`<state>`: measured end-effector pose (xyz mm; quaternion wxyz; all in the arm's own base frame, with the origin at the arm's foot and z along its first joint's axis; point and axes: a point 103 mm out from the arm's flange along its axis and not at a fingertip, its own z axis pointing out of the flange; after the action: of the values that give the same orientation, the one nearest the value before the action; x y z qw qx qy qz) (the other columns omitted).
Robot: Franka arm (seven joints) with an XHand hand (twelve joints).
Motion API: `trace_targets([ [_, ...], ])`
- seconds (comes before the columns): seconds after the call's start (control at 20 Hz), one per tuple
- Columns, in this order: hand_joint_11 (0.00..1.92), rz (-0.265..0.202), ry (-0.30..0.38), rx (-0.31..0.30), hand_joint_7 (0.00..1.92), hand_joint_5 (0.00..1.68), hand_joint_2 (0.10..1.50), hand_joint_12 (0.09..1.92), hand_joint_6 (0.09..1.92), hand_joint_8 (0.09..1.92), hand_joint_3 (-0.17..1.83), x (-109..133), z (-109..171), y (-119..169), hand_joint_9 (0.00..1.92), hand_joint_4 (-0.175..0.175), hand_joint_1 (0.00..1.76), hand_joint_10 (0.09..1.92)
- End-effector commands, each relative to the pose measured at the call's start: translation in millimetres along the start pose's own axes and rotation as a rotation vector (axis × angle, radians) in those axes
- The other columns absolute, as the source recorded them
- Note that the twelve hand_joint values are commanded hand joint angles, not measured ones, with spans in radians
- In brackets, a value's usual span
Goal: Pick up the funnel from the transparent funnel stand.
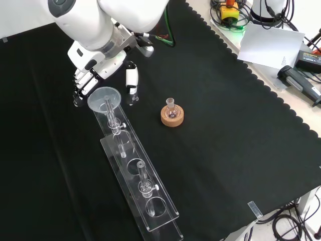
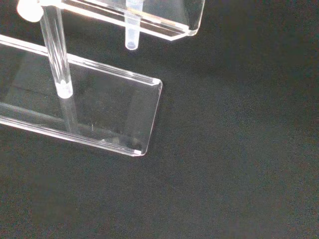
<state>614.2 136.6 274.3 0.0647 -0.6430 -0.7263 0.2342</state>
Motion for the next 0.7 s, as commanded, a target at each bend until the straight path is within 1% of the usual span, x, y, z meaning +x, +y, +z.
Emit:
trace_targets([
  [0.05,0.37,-0.004,-0.006,0.017,0.00,0.04,0.77,1.51,0.09,0.65,0.11,1.7,4.9,6.1,0.17,-0.026,0.47,0.87],
  [0.4,0.38,-0.004,-0.015,0.033,0.00,0.04,0.77,1.50,0.09,0.65,0.11,3.1,9.7,12.4,0.18,-0.027,0.47,0.87],
  [0.7,0.38,0.006,-0.025,0.050,0.00,0.05,0.77,1.49,0.09,0.67,0.11,4.3,12.9,13.8,0.21,-0.028,0.47,0.87],
])
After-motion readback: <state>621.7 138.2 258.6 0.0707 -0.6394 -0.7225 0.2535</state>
